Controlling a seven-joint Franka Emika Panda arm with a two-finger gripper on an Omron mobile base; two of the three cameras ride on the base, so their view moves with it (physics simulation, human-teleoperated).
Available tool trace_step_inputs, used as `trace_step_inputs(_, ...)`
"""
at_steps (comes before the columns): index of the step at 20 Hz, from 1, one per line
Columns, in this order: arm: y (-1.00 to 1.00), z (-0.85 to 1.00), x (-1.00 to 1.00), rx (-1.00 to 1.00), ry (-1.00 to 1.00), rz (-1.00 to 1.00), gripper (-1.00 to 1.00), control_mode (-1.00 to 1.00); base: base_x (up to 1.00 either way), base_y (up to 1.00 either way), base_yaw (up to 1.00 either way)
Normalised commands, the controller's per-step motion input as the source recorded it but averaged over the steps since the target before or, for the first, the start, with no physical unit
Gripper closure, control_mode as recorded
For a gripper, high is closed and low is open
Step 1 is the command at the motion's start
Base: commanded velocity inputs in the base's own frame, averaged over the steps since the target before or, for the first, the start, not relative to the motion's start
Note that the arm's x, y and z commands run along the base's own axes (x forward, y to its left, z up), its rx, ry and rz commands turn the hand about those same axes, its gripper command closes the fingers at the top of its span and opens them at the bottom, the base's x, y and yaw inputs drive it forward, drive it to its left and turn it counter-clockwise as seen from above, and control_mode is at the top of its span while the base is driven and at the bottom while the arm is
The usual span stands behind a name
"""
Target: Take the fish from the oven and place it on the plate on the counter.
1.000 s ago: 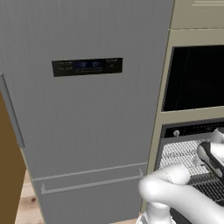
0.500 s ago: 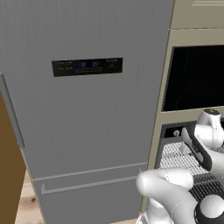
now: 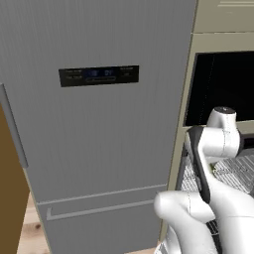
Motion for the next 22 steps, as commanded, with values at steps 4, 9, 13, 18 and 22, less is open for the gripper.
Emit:
trace_step_inputs(4, 0.82, 0.94, -0.41, 0.03, -0.05, 0.09, 1.00, -1.00, 0.00, 0.00, 0.00)
trace_step_inputs(9, 0.54, 0.38, -0.44, 0.13, -0.03, 0.13, 1.00, -1.00, 0.00, 0.00, 0.00)
trace_step_inputs(13, 0.04, 0.17, -0.16, 0.07, 0.00, 0.08, 1.00, -1.00, 0.00, 0.00, 0.00)
trace_step_inputs(18, 0.00, 0.00, 0.00, 0.00, 0.00, 0.00, 1.00, -1.00, 0.00, 0.00, 0.00)
trace_step_inputs(22, 0.14, 0.00, 0.00, 0.00, 0.00, 0.00, 1.00, -1.00, 0.00, 0.00, 0.00)
